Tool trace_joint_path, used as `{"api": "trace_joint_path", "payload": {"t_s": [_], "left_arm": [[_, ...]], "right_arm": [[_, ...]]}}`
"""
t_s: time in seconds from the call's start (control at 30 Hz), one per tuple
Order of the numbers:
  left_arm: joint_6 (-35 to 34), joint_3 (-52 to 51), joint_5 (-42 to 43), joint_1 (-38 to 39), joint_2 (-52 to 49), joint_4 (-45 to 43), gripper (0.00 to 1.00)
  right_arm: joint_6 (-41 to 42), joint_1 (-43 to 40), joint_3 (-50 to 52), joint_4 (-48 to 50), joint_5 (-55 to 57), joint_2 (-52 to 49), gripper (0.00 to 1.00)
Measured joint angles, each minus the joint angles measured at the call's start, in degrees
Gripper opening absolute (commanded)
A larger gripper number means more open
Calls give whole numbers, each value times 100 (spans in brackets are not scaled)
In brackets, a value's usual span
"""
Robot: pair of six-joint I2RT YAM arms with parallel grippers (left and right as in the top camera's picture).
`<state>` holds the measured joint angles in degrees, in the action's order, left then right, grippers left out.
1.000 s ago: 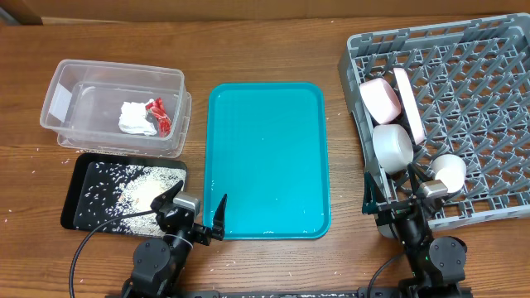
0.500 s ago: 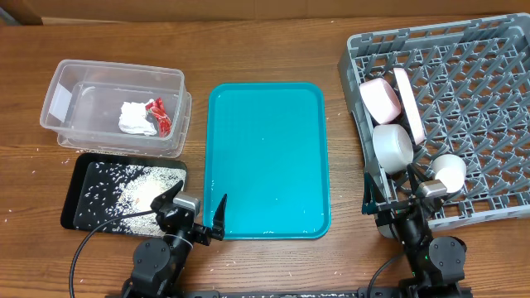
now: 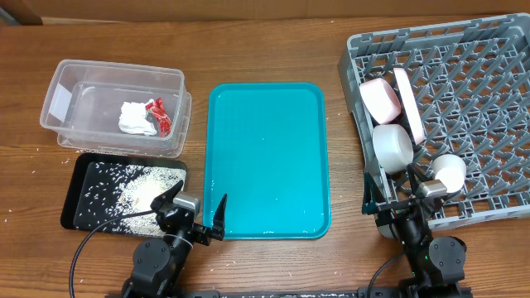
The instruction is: Sort waste into correct bins and load items into the dishwasher
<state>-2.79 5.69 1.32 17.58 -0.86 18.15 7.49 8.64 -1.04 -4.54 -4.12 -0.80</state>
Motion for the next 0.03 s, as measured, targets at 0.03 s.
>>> {"api": "trace_joint_path", "payload": {"t_s": [0.03], "left_arm": [[0, 0, 0, -2, 0, 0, 100]], "right_arm": [[-2, 0, 0, 2, 0, 0, 100]]}}
